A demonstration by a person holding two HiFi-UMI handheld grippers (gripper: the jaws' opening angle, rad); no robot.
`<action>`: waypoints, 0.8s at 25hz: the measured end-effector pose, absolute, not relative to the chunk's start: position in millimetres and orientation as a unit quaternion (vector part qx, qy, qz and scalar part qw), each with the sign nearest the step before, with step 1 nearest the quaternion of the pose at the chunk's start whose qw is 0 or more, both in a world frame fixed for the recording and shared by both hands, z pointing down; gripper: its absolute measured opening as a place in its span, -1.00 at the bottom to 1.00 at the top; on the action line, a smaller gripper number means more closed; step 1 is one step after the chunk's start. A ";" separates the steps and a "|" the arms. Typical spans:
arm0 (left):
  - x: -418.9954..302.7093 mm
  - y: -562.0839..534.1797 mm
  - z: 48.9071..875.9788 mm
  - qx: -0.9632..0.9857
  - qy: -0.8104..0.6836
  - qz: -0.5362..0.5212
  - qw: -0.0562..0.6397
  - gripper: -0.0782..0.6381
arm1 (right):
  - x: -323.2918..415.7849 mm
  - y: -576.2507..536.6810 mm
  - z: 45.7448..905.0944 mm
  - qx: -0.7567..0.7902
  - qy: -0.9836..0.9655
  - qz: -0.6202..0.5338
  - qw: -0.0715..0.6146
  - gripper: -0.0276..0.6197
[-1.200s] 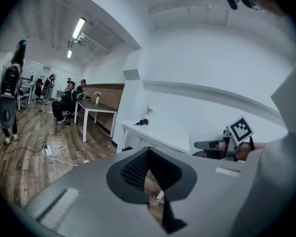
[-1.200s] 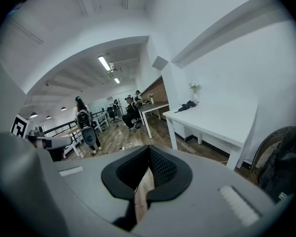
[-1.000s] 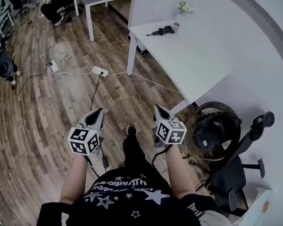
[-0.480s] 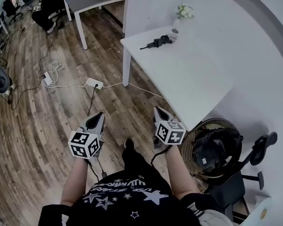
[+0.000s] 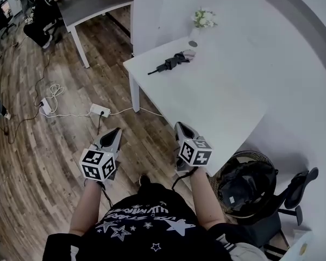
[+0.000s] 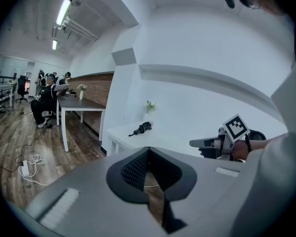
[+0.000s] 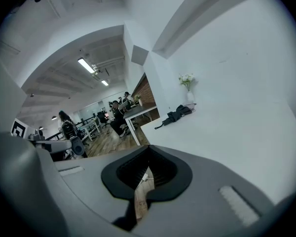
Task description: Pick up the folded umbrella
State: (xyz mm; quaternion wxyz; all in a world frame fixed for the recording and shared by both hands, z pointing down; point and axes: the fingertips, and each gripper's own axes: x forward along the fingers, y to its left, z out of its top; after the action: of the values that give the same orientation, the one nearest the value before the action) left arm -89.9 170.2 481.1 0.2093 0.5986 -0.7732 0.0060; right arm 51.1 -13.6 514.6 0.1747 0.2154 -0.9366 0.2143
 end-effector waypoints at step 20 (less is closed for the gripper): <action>-181.0 6.5 485.8 0.659 -0.723 0.010 0.207 -0.77 | 14.5 -129.1 528.8 0.297 -0.911 0.237 0.161 -0.86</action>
State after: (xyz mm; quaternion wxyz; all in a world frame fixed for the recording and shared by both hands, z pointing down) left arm -181.0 6.5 485.8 0.2075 0.6590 -0.7229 0.0096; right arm 14.5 -129.1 528.8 0.1605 0.2965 -0.9112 0.2366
